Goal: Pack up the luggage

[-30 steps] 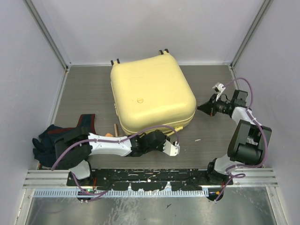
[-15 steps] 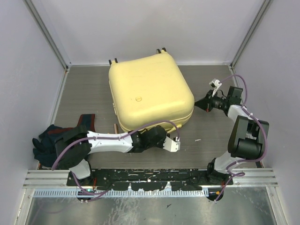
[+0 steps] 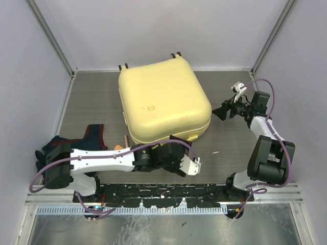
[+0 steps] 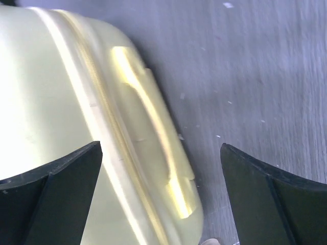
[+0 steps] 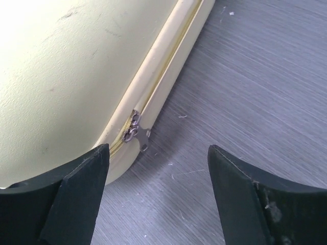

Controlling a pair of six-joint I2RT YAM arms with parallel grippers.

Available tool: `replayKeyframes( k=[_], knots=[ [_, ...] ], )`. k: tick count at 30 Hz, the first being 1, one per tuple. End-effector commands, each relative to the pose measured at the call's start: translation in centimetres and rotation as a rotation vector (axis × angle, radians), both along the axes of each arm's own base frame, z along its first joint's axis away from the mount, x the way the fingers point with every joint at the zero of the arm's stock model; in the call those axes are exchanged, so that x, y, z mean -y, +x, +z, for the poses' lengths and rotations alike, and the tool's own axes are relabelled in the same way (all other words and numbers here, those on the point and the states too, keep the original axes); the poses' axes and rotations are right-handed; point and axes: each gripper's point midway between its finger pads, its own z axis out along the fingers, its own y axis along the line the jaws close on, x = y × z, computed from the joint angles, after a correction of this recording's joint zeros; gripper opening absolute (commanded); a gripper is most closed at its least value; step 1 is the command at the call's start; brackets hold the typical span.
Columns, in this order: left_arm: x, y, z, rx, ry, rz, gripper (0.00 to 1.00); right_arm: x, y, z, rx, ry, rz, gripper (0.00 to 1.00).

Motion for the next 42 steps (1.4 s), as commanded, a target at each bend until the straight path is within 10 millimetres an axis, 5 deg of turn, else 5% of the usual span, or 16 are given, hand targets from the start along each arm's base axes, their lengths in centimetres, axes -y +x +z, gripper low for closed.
replayKeyframes(
  k=[1, 5, 11, 19, 22, 26, 32, 42],
  knots=[
    [-0.2, 1.1, 8.3, -0.066, -0.214, 0.116, 0.98, 1.6, 2.4, 3.8, 0.072, -0.035, -0.065, 0.84],
    [-2.7, 3.8, 12.4, -0.227, -0.346, 0.300, 0.98, 2.7, 5.1, 4.9, 0.035, -0.036, -0.118, 0.90],
    [-9.2, 10.6, 16.3, -0.543, -0.591, 0.614, 0.98, 2.4, 7.8, 4.8, -0.020, -0.069, -0.146, 0.92],
    [-20.6, 16.8, 14.6, -0.827, -0.895, 1.040, 0.98, 0.8, 10.8, 2.7, -0.078, -0.139, -0.151, 0.93],
    [-22.6, 17.4, 12.7, -0.896, -0.937, 1.102, 0.98, 0.0, 11.0, 1.3, -0.102, -0.161, -0.128, 0.93],
    [-22.6, 18.2, 10.1, -1.053, -0.930, 1.106, 0.98, -1.8, 10.2, 0.2, -0.123, -0.153, -0.075, 0.94],
    [-19.3, 19.9, 9.0, -1.259, -0.936, 0.978, 0.97, -4.2, 7.4, -0.1, -0.123, -0.139, 0.002, 0.94],
    [-15.4, 24.6, 7.3, -1.330, -0.844, 0.892, 0.88, -6.6, 2.8, 0.2, -0.124, -0.109, 0.053, 0.94]
  ],
)
